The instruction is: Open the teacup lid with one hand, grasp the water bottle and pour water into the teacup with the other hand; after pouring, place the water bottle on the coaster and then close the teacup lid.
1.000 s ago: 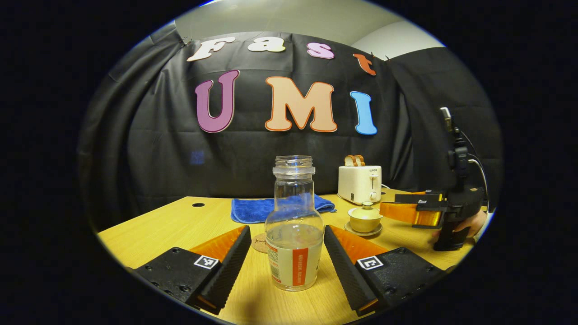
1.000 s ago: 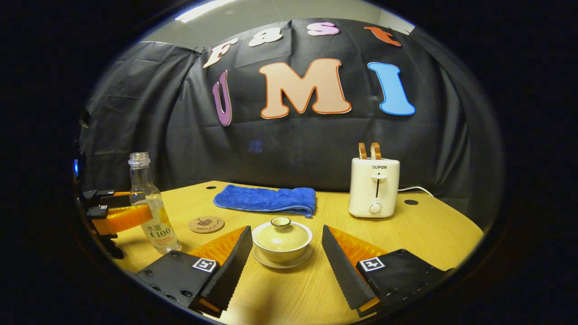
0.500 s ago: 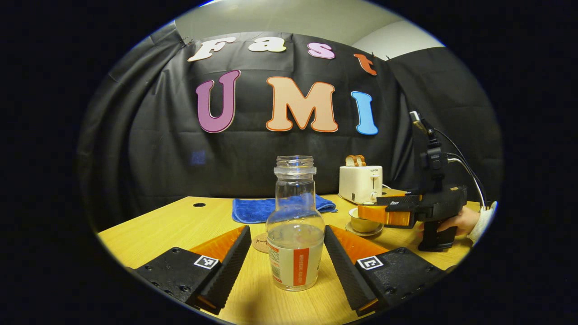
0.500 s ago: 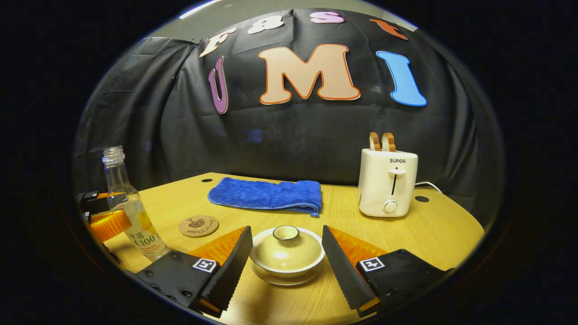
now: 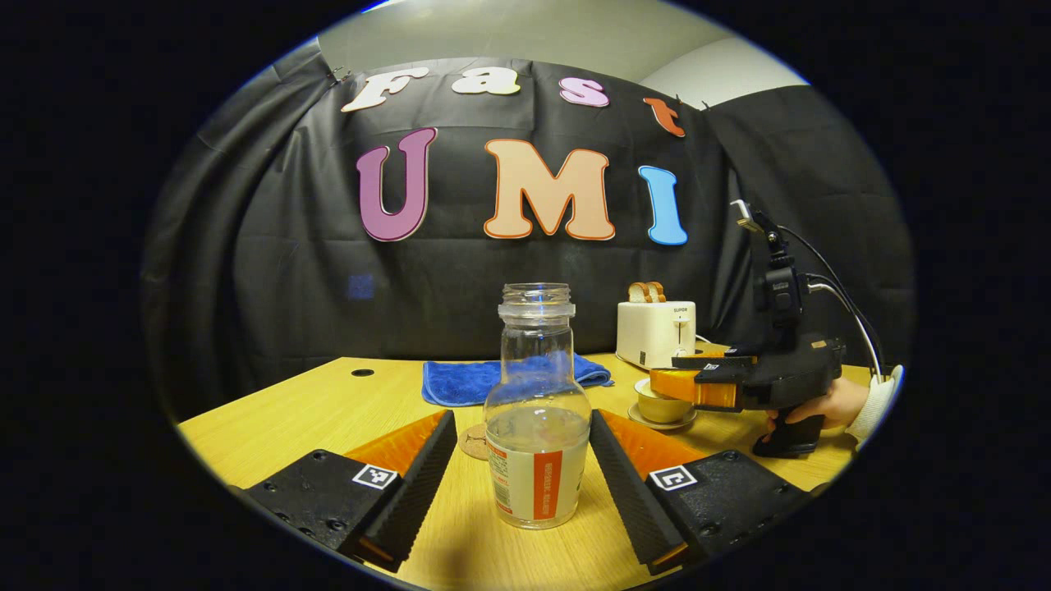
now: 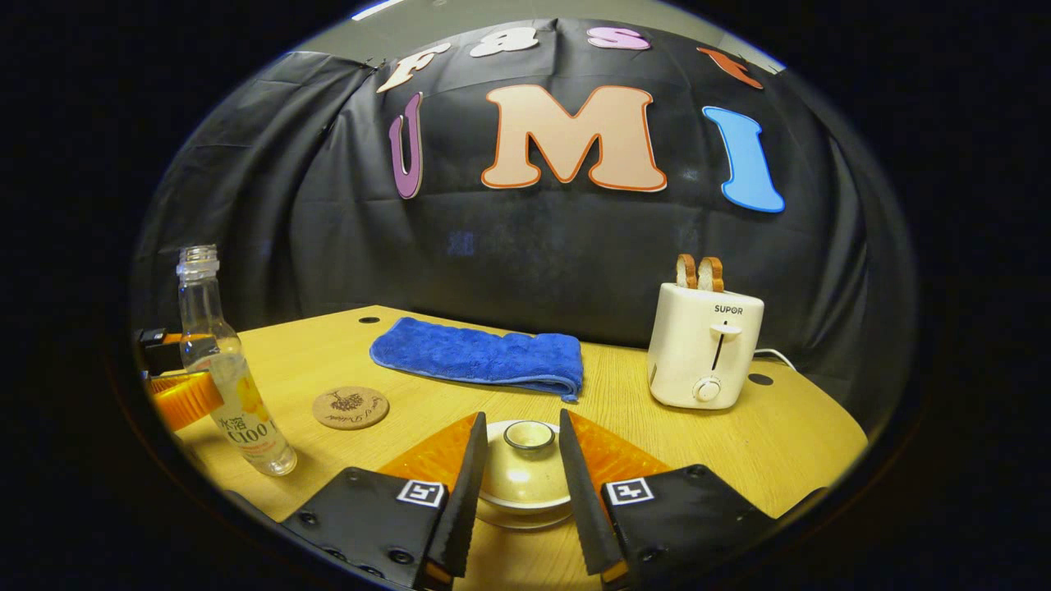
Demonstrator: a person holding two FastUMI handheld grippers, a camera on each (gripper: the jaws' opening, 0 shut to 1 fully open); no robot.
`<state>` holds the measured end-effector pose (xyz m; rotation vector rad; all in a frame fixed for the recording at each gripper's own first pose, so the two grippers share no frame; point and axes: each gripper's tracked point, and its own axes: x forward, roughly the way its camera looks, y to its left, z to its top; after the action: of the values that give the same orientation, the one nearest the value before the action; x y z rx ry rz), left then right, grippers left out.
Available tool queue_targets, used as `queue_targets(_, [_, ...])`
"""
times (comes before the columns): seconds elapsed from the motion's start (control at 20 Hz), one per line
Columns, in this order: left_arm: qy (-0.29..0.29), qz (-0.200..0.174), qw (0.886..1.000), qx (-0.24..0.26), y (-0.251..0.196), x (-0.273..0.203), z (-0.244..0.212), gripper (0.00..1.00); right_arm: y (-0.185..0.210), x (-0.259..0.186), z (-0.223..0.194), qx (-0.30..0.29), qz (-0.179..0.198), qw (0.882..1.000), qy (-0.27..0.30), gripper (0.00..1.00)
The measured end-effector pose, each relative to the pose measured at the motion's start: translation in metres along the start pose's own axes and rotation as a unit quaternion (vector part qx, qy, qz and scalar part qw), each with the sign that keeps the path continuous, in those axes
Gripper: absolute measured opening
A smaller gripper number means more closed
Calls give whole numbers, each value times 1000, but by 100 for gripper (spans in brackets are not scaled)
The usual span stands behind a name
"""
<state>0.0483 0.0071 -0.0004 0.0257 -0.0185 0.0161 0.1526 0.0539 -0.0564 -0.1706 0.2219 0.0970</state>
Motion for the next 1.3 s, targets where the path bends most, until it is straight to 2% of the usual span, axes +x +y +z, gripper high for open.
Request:
queue_targets(0.05, [0, 0, 1000, 0, 0, 0, 0, 95, 0, 0, 0, -2, 0, 1000, 0, 56])
queue_targets(0.1, [0, 0, 1000, 0, 0, -1, 0, 95, 0, 1, -1, -2, 0, 1000, 1, 56])
queue_targets(0.25, [0, 0, 1000, 0, 0, 0, 0, 95, -4, 2, 0, -2, -6, 1000, -1, 36])
queue_targets(0.45, [0, 0, 1000, 0, 0, -1, 0, 95, -3, 0, 1, -5, -4, 1000, -2, 35])
queue_targets(0.55, [1, 0, 1000, 0, 0, 0, 0, 95, -4, 1, 0, -4, -3, 1000, -2, 31])
queue_targets(1.3, [2, -7, 1000, 0, -3, -1, 0, 95, -29, -43, 7, 50, -8, 997, -50, 31])
